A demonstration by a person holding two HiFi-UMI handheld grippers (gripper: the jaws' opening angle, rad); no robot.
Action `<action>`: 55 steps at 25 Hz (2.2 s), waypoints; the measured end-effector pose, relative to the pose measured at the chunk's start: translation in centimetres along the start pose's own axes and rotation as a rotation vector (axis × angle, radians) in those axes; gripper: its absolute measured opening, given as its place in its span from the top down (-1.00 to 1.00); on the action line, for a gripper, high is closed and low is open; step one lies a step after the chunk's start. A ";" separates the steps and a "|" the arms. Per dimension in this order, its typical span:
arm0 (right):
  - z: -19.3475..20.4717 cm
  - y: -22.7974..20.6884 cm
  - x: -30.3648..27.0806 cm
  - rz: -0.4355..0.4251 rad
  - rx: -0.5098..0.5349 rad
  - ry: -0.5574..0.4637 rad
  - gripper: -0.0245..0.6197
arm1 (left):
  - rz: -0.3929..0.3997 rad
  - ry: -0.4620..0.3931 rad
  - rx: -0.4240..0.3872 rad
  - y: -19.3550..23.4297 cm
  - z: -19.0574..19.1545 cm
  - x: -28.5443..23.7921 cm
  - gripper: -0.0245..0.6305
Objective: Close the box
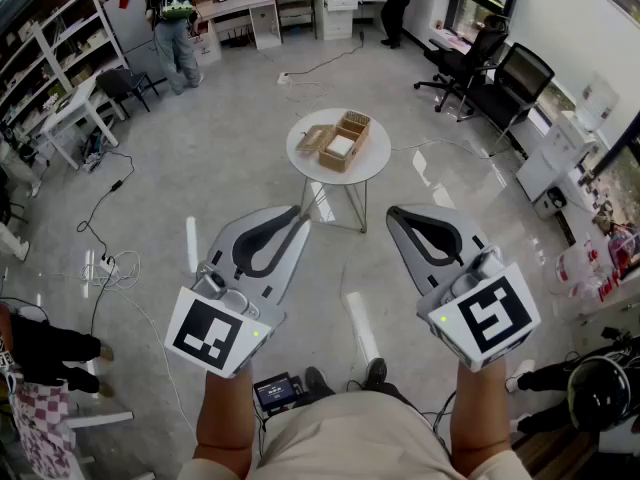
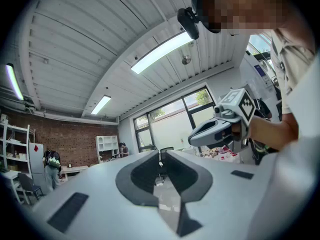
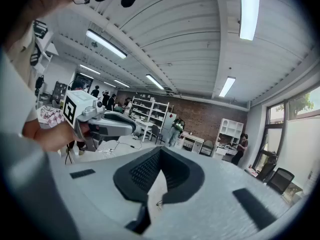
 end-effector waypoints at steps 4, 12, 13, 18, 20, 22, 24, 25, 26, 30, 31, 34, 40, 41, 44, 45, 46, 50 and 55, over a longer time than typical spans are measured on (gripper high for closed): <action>-0.1 0.1 0.0 0.001 0.004 0.000 0.95 | 0.001 0.001 -0.003 0.0 0.0 0.1 0.80; 0.1 0.1 -0.3 0.016 0.000 0.004 0.95 | 0.012 0.001 -0.007 0.2 0.4 0.0 0.80; 0.3 0.2 -0.3 0.019 -0.001 0.005 0.95 | 0.012 0.000 -0.007 0.2 0.6 0.0 0.80; 0.2 0.4 -1.1 0.029 0.035 0.003 0.95 | 0.017 -0.001 -0.002 1.0 1.2 0.5 0.80; 0.2 0.7 -1.7 0.029 0.033 0.000 0.95 | 0.019 -0.001 0.001 1.4 1.6 0.8 0.80; 0.1 1.2 -2.4 0.021 0.020 -0.009 0.95 | 0.021 -0.002 0.004 1.9 2.1 1.1 0.80; -0.3 1.6 -3.0 0.011 0.009 -0.023 0.95 | 0.020 -0.004 0.005 2.6 2.3 1.4 0.80; -0.6 1.8 -3.4 0.008 0.003 -0.029 0.95 | 0.019 -0.006 0.005 3.1 2.4 1.5 0.80; -0.8 1.9 -3.7 0.006 -0.006 -0.033 0.95 | 0.017 -0.008 0.005 3.5 2.5 1.6 0.80; -1.0 2.2 -5.0 0.009 -0.021 -0.046 0.94 | 0.017 -0.016 0.004 4.8 3.4 1.8 0.80; -1.0 2.1 -5.2 0.008 -0.019 -0.049 0.95 | 0.018 -0.019 0.005 5.0 3.6 1.6 0.80; -0.9 1.3 -6.1 0.005 -0.022 -0.050 0.95 | 0.021 -0.018 0.009 5.4 4.3 0.8 0.80; -1.0 -3.3 -8.4 -0.011 -0.038 -0.047 0.95 | 0.009 0.025 0.017 6.6 5.5 -3.2 0.80; -0.8 -4.2 -8.9 -0.021 -0.041 -0.048 0.95 | 0.002 0.035 0.016 6.8 6.0 -4.0 0.80; -0.2 -7.2 -10.6 -0.053 -0.043 -0.053 0.95 | -0.023 0.055 0.011 7.3 7.1 -6.8 0.80; -0.2 -8.2 -11.1 -0.063 -0.043 -0.054 0.95 | -0.030 0.062 0.011 7.5 7.3 -7.7 0.80; -0.4 -9.2 -11.7 -0.073 -0.043 -0.055 0.95 | -0.036 0.069 0.012 7.8 7.5 -8.7 0.80; -1.1 -13.7 -13.6 -0.107 -0.037 -0.051 0.95 | -0.060 0.090 0.012 8.9 7.7 -13.2 0.80; -0.8 -19.0 -15.7 -0.146 -0.045 -0.044 0.95 | -0.092 0.120 0.018 9.1 8.7 -18.0 0.80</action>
Point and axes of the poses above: the fingertips, and each gripper's own axes: x backward along the fingers, y to its left, z out of its underside, the point moved 4 cm from there along x, backward along the fingers, and after that the axes turned 15 degrees about -x, right-handed, at the moved point
